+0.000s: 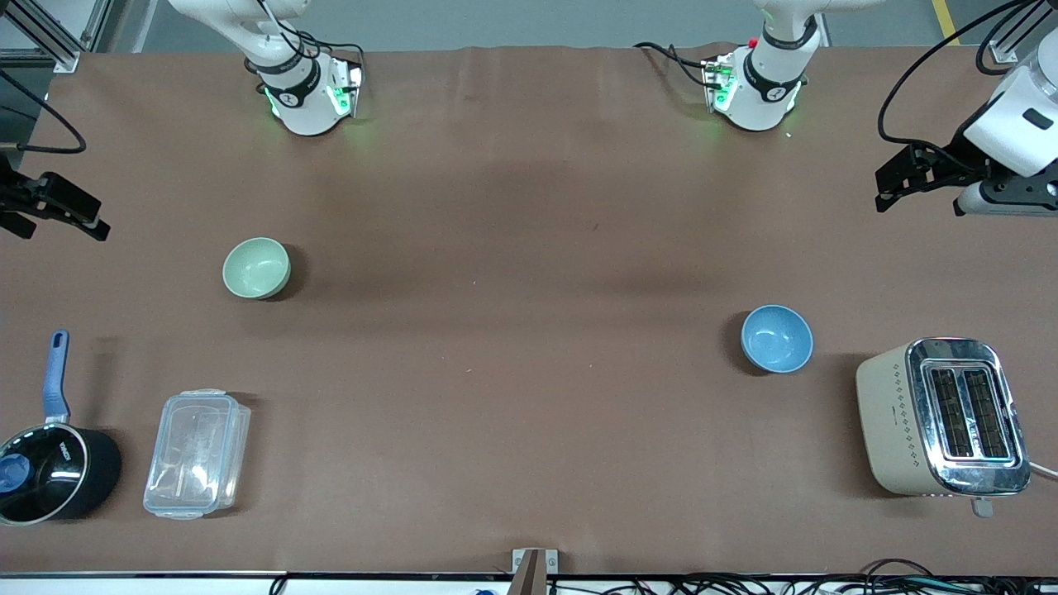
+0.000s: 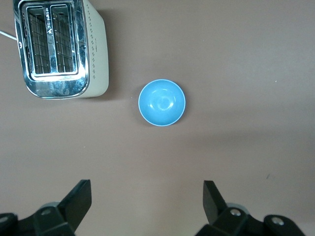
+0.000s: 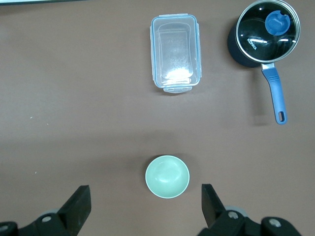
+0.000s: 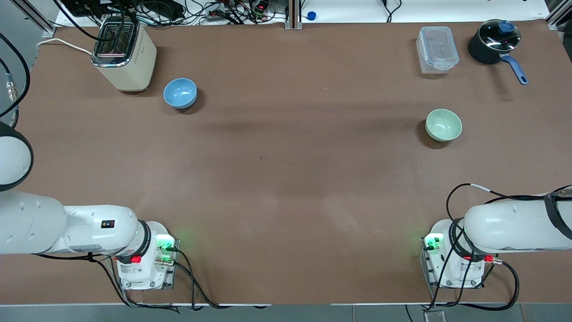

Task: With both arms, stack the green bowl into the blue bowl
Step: 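Reach the left gripper to the blue bowl while the right gripper reaches the green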

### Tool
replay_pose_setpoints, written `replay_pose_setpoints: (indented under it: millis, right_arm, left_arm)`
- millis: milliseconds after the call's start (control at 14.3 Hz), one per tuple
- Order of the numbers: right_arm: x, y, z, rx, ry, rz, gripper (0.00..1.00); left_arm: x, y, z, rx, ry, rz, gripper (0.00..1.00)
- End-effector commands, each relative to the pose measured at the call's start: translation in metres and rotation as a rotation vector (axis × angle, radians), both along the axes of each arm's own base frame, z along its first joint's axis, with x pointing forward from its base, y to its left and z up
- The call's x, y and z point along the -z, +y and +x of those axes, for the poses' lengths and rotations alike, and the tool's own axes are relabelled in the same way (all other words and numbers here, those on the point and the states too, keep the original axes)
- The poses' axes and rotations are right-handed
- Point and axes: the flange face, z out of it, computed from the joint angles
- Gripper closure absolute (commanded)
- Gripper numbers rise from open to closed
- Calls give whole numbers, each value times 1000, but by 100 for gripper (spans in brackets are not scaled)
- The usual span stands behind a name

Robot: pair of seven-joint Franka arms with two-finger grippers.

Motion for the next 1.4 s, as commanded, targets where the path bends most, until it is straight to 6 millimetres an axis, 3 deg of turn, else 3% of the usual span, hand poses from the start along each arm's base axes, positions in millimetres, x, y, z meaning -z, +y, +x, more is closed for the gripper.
replay_pose_setpoints:
  millis: [0, 279, 558, 767, 1047, 1326]
  right_arm:
    - [0, 0, -4, 6, -4, 22, 1]
    - [-1, -2, -3, 10, -11, 23, 1]
    - [0, -7, -6, 17, 10, 23, 1]
    - [3, -17, -7, 25, 12, 10, 2]
    - [37, -37, -6, 54, 52, 10, 3]
    - [121, -41, -12, 65, 113, 17, 3]
  left_arm:
    - [-7, 0, 2, 5, -7, -20, 0]
    - [-6, 3, 13, -4, -10, -21, 0]
    - [44, 9, 36, -37, 63, -12, 0]
    - [110, 12, 46, -42, 66, -10, 0]
    - [202, 21, 53, -36, -1, 11, 0]
    - [289, 33, 57, -50, -29, -6, 0]
